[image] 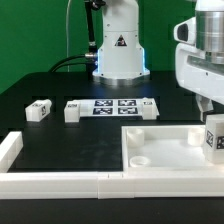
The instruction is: Assemble one leg
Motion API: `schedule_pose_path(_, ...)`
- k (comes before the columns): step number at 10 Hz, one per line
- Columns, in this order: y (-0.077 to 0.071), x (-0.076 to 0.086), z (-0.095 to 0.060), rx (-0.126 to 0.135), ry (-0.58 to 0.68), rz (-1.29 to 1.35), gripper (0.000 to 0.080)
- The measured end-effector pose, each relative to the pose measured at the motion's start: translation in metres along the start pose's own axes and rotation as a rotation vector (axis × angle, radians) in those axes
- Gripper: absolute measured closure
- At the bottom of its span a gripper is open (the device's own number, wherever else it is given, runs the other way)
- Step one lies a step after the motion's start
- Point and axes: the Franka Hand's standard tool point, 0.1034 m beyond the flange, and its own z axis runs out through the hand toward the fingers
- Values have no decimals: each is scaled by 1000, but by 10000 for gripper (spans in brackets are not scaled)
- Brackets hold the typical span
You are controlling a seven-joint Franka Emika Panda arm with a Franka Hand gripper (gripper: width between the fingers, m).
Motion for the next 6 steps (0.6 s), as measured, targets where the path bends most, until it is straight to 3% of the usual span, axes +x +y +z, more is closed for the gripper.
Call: schedule_pose_path(6,-1,1,1,-6,-5,-785,150)
